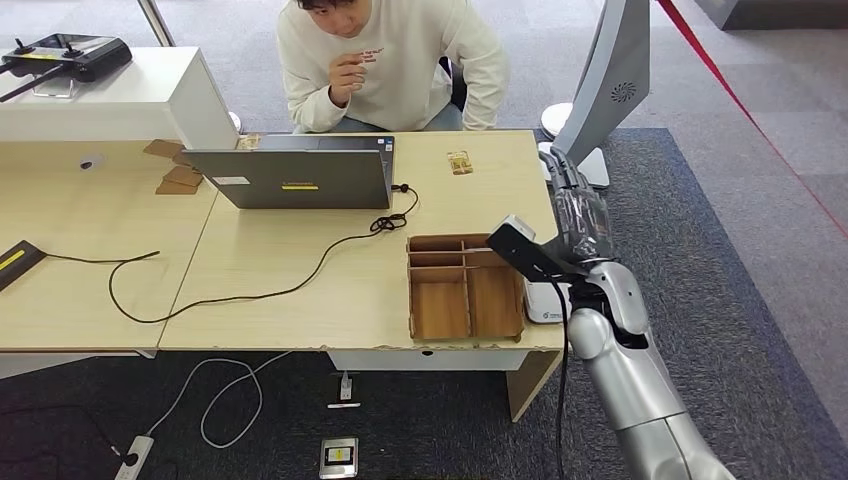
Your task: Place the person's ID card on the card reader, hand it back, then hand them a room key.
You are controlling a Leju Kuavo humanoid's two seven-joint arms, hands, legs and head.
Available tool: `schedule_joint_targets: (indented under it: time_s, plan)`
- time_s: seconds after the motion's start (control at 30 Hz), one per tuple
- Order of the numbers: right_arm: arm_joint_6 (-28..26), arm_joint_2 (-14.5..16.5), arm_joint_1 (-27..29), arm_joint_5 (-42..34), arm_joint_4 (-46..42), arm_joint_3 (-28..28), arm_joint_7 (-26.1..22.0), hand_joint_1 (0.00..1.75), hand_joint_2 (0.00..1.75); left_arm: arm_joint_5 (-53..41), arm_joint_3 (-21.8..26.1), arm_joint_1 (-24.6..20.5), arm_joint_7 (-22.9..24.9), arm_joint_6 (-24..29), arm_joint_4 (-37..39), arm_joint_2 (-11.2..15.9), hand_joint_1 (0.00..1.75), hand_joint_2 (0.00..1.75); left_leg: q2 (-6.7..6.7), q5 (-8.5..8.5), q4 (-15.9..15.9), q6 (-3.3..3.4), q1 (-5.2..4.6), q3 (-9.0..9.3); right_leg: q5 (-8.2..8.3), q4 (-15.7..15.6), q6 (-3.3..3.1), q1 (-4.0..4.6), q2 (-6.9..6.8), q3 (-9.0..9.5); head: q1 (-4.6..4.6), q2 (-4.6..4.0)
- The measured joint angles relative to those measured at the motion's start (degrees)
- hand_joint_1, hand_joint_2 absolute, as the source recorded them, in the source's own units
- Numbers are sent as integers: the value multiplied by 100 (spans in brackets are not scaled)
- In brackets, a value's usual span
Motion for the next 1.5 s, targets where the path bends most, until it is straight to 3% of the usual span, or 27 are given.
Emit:
schedule_joint_targets:
  time_s: [0.4, 0.87, 1.27, 1.5]
  plan:
    - [735, 199, -61, -35, 128, 5, 276, 0, 175, -144, -116, -31, 46, 131, 0, -20, 0, 0, 0, 0, 1, 0, -1, 2, 0, 0, 0, -1, 0, 0, 0, 0]
    - [1797, -8, -4, 68, -513, 16, 576, 0, 175, -184, -238, -65, 110, 206, 2, -39, 0, 0, 0, 0, 1, 0, -1, 2, 0, 0, 0, -1, 0, -1, 0, 0]
    - [1931, -31, 29, 154, -778, 60, 644, 0, 175, -204, -252, -82, 140, 267, 9, -68, 0, 0, 0, 0, 1, 0, -1, 1, 0, 0, 0, -1, 0, 0, 0, 0]
    - [1561, 29, 26, 483, -583, 136, 504, 0, 175, -277, -252, -92, 147, 313, 11, -90, 0, 0, -1, 0, 0, 0, -1, 0, 0, 0, 0, -1, 0, 0, 1, 0]
